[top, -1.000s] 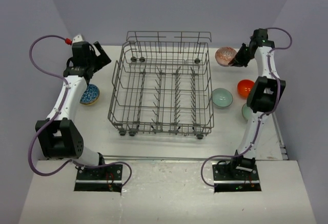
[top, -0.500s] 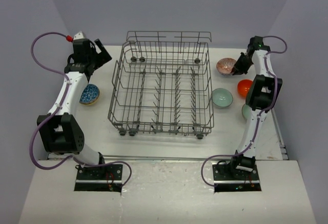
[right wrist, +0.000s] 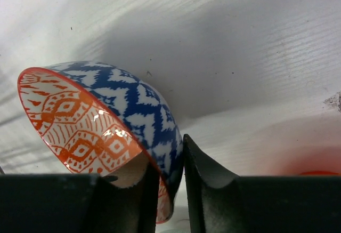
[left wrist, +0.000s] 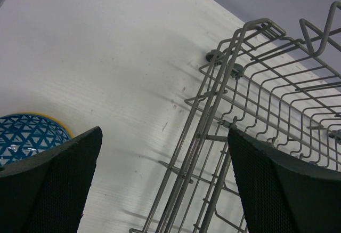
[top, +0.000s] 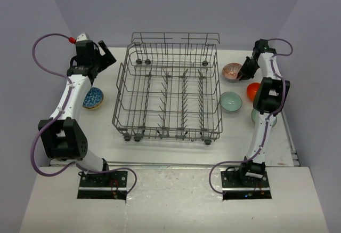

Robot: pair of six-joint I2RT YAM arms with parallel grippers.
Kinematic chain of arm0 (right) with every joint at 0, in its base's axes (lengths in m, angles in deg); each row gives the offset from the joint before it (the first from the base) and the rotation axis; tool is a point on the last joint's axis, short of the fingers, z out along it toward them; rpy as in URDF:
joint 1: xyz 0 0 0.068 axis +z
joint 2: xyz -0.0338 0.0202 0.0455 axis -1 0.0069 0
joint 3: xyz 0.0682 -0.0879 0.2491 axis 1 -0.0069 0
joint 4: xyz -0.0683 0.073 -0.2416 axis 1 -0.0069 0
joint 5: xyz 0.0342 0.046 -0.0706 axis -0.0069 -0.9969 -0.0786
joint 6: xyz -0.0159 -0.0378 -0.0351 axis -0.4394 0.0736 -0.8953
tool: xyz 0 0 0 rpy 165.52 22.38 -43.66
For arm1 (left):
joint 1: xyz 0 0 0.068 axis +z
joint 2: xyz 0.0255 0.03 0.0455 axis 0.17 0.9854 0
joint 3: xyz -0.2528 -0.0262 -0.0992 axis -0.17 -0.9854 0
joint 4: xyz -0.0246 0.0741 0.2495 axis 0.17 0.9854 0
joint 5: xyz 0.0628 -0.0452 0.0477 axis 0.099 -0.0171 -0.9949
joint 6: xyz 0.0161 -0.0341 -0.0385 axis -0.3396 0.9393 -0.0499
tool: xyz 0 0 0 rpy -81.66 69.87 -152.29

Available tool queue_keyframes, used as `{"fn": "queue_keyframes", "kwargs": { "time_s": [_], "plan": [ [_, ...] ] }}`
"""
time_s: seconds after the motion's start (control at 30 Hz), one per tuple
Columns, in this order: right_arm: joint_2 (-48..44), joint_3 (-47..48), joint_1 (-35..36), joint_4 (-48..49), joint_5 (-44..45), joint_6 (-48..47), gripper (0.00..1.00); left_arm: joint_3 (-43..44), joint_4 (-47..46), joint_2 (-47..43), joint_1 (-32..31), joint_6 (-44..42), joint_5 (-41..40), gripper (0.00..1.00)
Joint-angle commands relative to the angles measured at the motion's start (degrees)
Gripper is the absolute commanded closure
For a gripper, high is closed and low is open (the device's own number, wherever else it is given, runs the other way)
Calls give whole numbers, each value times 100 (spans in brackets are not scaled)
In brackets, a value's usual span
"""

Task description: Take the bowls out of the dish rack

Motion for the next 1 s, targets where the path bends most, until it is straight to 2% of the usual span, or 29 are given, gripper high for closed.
{"fn": "queue_keyframes", "kwargs": {
  "time_s": [0.0, 0.03, 0.33, 0.6, 0.87, 0.93, 0.97],
  "plan": [
    [-247, 125, 39, 9, 145, -61, 75, 147, -198, -33, -22, 9, 64, 0],
    [-273, 98, 39, 26, 119, -52, 70, 138, -198, -42, -13, 27, 73, 0],
    [-537, -113, 57, 70, 163, -61, 54, 32, -225, -86, -22, 36, 73, 0],
    [-853, -34, 66, 44, 356, -52, 50, -38, -207, -138, -13, -8, 47, 0],
    [-1977, 28, 118, -35, 470, -87, 46, 243, -119, -313, -13, -193, 134, 0],
    [-2520, -191, 171, -26, 593, -140, 41, 156, -137, -489, -13, -140, 222, 0],
    [-2724, -462, 197, 17, 585, -158, 34, 94, -145, -551, -13, -105, 266, 0]
  ]
}}
